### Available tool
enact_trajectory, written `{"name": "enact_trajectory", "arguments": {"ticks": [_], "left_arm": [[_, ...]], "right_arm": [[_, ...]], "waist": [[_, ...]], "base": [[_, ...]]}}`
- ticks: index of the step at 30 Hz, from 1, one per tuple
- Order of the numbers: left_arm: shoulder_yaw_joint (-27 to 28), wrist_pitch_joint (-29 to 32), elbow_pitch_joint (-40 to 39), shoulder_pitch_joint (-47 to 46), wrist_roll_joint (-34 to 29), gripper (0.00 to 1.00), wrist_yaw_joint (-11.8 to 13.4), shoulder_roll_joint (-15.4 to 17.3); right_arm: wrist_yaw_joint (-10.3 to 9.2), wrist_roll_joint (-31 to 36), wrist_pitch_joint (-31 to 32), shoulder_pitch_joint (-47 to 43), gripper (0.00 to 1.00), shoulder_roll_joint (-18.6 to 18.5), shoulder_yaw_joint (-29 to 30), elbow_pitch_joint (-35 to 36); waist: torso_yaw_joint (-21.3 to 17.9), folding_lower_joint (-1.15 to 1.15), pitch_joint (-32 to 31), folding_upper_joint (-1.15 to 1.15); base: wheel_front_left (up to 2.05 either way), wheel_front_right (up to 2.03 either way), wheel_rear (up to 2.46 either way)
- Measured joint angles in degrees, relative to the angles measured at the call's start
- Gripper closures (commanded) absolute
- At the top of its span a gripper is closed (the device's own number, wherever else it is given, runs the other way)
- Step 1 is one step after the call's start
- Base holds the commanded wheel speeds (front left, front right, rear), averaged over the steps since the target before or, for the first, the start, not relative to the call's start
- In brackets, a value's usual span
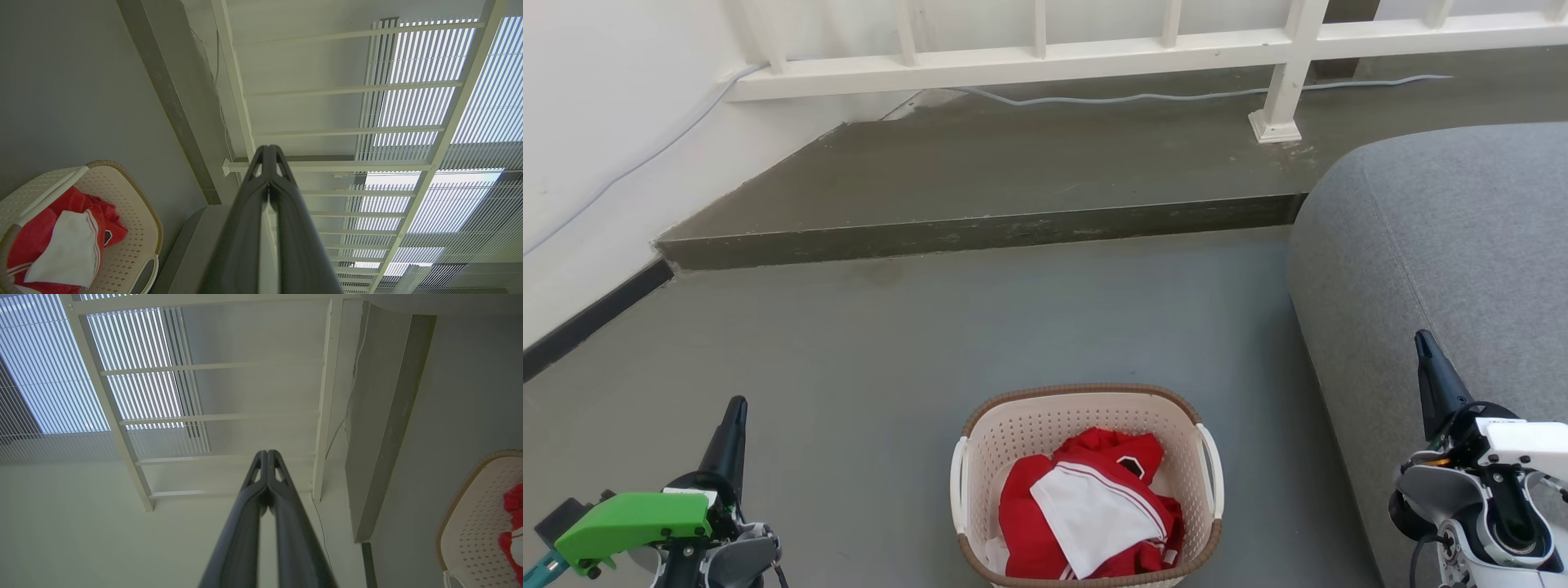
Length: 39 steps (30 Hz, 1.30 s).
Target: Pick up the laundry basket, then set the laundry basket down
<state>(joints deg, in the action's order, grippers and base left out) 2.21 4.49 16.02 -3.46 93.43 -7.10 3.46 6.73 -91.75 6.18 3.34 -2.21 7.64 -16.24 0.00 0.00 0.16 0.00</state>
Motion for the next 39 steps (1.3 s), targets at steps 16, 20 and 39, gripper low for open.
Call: {"name": "enact_trajectory", "arguments": {"ticks": [16, 20, 39], "left_arm": [[0.1, 0.01, -0.04, -0.01, 0.0, 1.0, 0.0, -0.08], [0.11, 0.01, -0.05, -0.01, 0.0, 1.0, 0.0, -0.09], [0.21, 0.01, -0.1, -0.01, 0.0, 1.0, 0.0, -0.12]], "right_arm": [[0.0, 0.0, 0.0, 0.0, 1.0, 0.0, 0.01, 0.04], [0.0, 0.0, 0.0, 0.0, 1.0, 0.0, 0.01, 0.05], [0.0, -0.01, 0.0, 0.0, 1.0, 0.01, 0.01, 0.08]], "waist": [[0.0, 0.0, 0.0, 0.0], [0.0, 0.0, 0.01, 0.0], [0.0, 0.0, 0.01, 0.0]], "base": [[0.0, 0.0, 0.0], [0.0, 0.0, 0.0], [0.0, 0.0, 0.0]]}}
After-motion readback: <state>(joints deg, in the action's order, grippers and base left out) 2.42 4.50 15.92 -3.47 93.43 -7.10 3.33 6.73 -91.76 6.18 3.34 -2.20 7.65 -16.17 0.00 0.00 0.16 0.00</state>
